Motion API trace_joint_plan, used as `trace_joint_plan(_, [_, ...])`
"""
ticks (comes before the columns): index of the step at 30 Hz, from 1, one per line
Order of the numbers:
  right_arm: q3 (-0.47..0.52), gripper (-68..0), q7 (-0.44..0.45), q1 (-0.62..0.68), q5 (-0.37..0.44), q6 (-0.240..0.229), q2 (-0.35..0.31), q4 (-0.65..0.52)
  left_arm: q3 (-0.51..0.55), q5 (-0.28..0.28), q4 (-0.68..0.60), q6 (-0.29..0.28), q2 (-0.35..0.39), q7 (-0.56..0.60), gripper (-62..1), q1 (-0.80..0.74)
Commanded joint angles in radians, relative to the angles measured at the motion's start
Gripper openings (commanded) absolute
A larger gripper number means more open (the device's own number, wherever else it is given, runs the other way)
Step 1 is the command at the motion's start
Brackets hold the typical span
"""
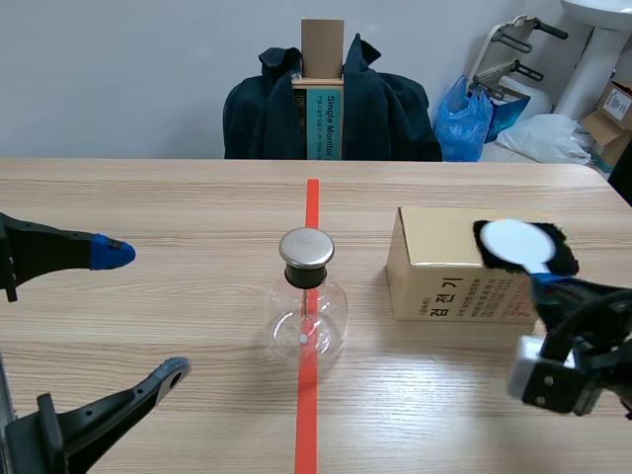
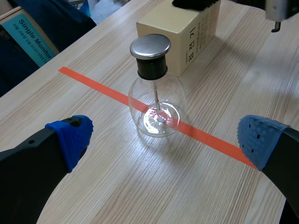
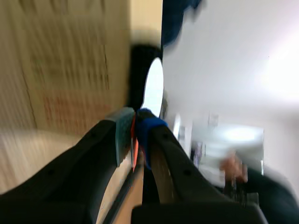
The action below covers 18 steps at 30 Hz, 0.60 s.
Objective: Do the electroscope experiment.
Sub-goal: 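Rub the plate on the fur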
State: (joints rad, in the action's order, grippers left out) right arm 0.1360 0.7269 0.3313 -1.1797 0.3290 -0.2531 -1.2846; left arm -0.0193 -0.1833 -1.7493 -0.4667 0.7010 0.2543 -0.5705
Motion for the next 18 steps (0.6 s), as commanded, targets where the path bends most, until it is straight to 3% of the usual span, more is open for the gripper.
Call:
trace_joint_plan(1, [-0.006,-66.9,-0.004,-0.010,0.006,0.003,-0.001,-0.006,-0.001,-0.011,-0.008,0.001,-0.008,0.010,1.4,0.003])
trace_joint_plan(5, [-0.002,-66.9,-0.242,-0.004,0.024,0.003,0.013,-0.005,-0.001,-0.011,-0.008,0.001,-0.008,0.010,1.4,0.003])
trace_joint_plan(6, [-0.002,-66.9,-0.220,-0.004,0.023,0.002,0.010,-0.005,-0.001,-0.011,-0.008,0.001,-0.008,0.010,1.4,0.003])
trace_joint_plan(9, [-0.003,-66.9,0.024,-0.005,0.019,0.003,0.004,-0.005,-0.001,-0.011,-0.008,0.001,-0.008,0.010,1.4,0.003])
trace_joint_plan(10, [-0.003,-66.9,0.050,-0.004,0.021,0.003,0.004,-0.005,-0.001,-0.011,-0.008,0.001,-0.008,0.010,1.4,0.003])
trace_joint_plan(11, [-0.002,-66.9,0.026,-0.004,0.021,0.003,0.008,-0.005,-0.001,-0.011,-0.008,0.001,-0.008,0.010,1.4,0.003])
trace_joint_plan(14, [0.001,-66.9,-0.207,-0.001,0.027,0.007,0.015,-0.005,-0.001,-0.011,-0.008,0.001,-0.008,0.010,1.4,0.003])
trace_joint_plan(15, [0.001,-66.9,-0.224,-0.002,0.027,0.007,0.012,-0.005,-0.001,-0.011,-0.008,0.001,-0.008,0.010,1.4,0.003])
trace_joint_plan(16, [0.000,-66.9,-0.193,-0.002,0.023,0.006,0.007,-0.005,-0.001,-0.011,-0.008,0.001,-0.008,0.010,1.4,0.003])
trace_joint_plan(18, [-0.006,-66.9,-0.032,-0.002,0.016,0.007,-0.006,-0.006,-0.001,-0.011,-0.008,0.001,-0.008,0.010,1.4,0.003])
